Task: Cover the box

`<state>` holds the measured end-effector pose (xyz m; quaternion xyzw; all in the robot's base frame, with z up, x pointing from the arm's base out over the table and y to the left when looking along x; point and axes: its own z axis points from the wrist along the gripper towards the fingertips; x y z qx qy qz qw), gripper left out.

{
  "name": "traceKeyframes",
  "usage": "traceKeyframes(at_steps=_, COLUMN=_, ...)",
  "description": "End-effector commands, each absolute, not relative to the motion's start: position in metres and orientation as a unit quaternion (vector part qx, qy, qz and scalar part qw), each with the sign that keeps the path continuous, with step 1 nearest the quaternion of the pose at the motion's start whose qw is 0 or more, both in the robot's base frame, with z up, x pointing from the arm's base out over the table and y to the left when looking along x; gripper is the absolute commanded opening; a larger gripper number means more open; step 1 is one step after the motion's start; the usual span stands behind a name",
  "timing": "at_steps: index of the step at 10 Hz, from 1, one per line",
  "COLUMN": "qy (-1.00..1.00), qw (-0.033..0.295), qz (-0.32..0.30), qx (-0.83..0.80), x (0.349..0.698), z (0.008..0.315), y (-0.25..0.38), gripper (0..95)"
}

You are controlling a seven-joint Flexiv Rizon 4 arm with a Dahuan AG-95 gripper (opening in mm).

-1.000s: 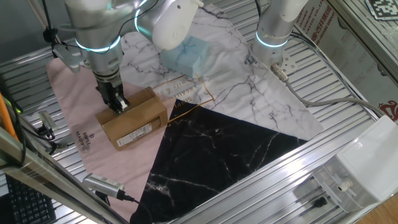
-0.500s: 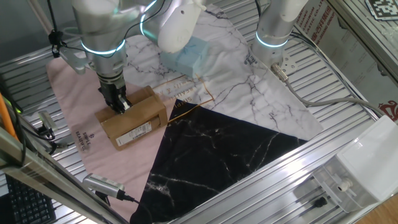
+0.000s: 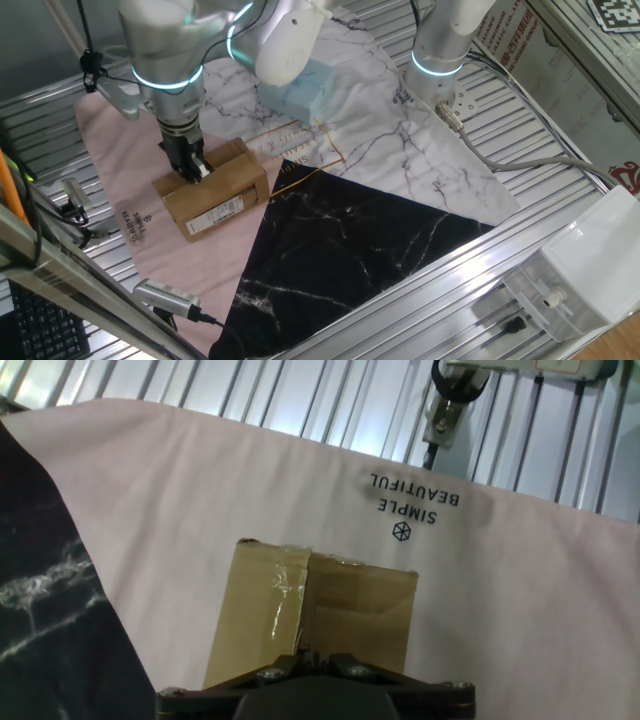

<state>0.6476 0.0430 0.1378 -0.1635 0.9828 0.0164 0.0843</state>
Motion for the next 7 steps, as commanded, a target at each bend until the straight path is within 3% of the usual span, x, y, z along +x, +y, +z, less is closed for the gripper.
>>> traceKeyframes(at_steps=1, qy=0.983, qw=0.085, qz=0.015, qx=-0.165, x=0.6471, z=0.1352, y=0.0425, gripper=0.0)
traceKeyframes(at_steps=7, qy=0.982, qw=0.083, qz=0.012, qx=-0.167, x=0.6470, z=0.1361, y=0.0425, gripper=0.0)
